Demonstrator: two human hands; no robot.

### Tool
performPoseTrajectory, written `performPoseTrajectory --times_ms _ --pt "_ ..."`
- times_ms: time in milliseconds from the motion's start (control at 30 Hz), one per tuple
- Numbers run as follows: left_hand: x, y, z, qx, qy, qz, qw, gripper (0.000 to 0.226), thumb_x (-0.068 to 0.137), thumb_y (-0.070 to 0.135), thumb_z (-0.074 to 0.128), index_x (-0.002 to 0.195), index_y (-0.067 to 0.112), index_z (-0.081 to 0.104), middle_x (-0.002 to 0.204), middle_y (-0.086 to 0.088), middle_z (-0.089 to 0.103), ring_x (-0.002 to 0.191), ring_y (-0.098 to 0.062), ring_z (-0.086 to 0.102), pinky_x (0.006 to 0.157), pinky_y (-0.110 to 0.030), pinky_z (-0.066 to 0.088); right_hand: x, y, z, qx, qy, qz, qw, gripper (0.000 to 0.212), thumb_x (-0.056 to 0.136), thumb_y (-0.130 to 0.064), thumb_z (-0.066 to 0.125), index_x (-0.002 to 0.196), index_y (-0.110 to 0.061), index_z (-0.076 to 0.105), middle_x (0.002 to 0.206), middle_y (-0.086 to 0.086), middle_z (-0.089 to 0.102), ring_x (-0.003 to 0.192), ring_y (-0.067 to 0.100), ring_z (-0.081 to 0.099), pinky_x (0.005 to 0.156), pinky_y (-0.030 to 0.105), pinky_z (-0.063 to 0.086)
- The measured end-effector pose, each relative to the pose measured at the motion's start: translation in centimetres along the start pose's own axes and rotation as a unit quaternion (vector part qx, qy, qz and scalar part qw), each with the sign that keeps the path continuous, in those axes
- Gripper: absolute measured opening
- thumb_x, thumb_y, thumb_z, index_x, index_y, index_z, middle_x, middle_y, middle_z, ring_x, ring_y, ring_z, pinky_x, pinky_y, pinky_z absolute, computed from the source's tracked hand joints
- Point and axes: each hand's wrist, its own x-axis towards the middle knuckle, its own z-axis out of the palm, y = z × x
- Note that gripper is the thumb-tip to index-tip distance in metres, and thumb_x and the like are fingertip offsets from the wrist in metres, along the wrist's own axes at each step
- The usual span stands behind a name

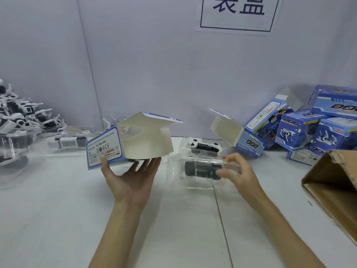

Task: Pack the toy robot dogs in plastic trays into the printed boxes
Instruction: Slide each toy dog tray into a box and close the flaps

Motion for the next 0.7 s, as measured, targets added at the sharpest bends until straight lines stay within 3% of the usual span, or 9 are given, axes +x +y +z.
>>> performPoseTrajectory --times_ms 67,167,233,300,367,400,500,600,700 --pt "0.1 -0.1 0.0 0.002 0.014 0.032 0.999 0.081 0.070 0.059 0.079 0.119 0.003 0.047 0.099 -0.016 0.067 0.104 -0.039 0.068 0.096 -0.062 0.050 0.2 -0.5 -1.2 0.081 -0.012 -0.002 0.997 0.061 0.056 -0.042 0.074 0.101 -0.005 0.057 0.111 -0.001 0.069 0.091 0.011 0.067 0.080 0.031 0.050" --pt "0.2 -0.1 -0.1 0.037 0.034 0.069 0.996 0.069 0.073 0.061 0.077 0.105 0.010 0.044 0.090 -0.011 0.060 0.088 -0.032 0.065 0.095 -0.059 0.052 0.1 -1.0 -2.3 0.187 -0.022 -0.003 0.982 0.027 0.069 -0.025 0.062 0.093 -0.014 0.063 0.093 -0.003 0.070 0.080 0.013 0.063 0.074 0.034 0.046" --pt "0.3 -0.2 -0.1 0.076 0.044 0.081 0.993 0.063 0.075 0.063 0.075 0.097 0.012 0.045 0.086 -0.010 0.060 0.078 -0.029 0.067 0.096 -0.057 0.052 0.0 -1.1 -2.7 0.282 -0.034 0.012 0.959 0.020 0.072 -0.021 0.055 0.088 -0.025 0.066 0.095 0.000 0.069 0.086 0.018 0.063 0.076 0.033 0.047" --pt "0.3 -0.3 -0.1 0.107 0.040 0.081 0.990 0.058 0.077 0.063 0.073 0.092 0.013 0.047 0.083 -0.008 0.059 0.073 -0.027 0.067 0.097 -0.055 0.052 0.0 -1.1 -2.8 0.348 -0.055 0.024 0.936 0.024 0.071 -0.025 0.059 0.095 -0.022 0.062 0.113 0.013 0.060 0.104 0.031 0.053 0.090 0.043 0.040" --pt "0.2 -0.7 -0.2 0.137 0.033 0.078 0.987 0.055 0.080 0.062 0.070 0.096 0.013 0.052 0.089 -0.009 0.060 0.081 -0.027 0.068 0.099 -0.054 0.052 -0.2 -1.2 -2.5 0.368 -0.066 0.031 0.927 0.040 0.070 -0.029 0.061 0.107 -0.016 0.056 0.118 0.016 0.050 0.107 0.033 0.044 0.090 0.045 0.033" --pt "0.1 -0.9 -0.2 0.155 0.028 0.076 0.985 0.055 0.082 0.062 0.068 0.103 0.013 0.056 0.094 -0.009 0.060 0.090 -0.029 0.068 0.100 -0.054 0.052 -0.2 -1.3 -2.2 0.360 -0.072 0.026 0.930 0.043 0.071 -0.027 0.059 0.111 -0.014 0.054 0.111 0.013 0.054 0.101 0.031 0.050 0.085 0.037 0.039" --pt "-0.2 -1.5 -0.1 0.217 0.007 0.068 0.974 0.057 0.087 0.063 0.060 0.123 0.018 0.062 0.106 -0.009 0.064 0.105 -0.029 0.065 0.099 -0.051 0.053 -0.3 -1.2 -1.4 0.322 -0.070 0.009 0.944 0.026 0.072 -0.018 0.057 0.098 -0.019 0.059 0.084 -0.008 0.068 0.074 0.008 0.065 0.060 0.017 0.050" --pt "-0.4 -2.2 0.1 0.282 -0.026 0.078 0.956 0.059 0.089 0.061 0.054 0.136 0.025 0.057 0.118 -0.005 0.071 0.114 -0.026 0.067 0.097 -0.049 0.054 -0.2 -1.0 -0.4 0.273 -0.046 -0.003 0.961 0.023 0.067 -0.026 0.065 0.090 -0.027 0.062 0.083 -0.015 0.066 0.076 0.002 0.065 0.065 0.018 0.050" --pt "-0.5 -2.5 0.3 0.342 -0.056 0.106 0.932 0.058 0.088 0.056 0.058 0.139 0.029 0.052 0.116 0.000 0.072 0.110 -0.020 0.069 0.091 -0.043 0.058 -0.1 -0.5 0.6 0.250 -0.005 -0.007 0.968 0.021 0.073 -0.026 0.066 0.094 -0.024 0.061 0.092 -0.010 0.066 0.085 0.007 0.065 0.073 0.025 0.050"
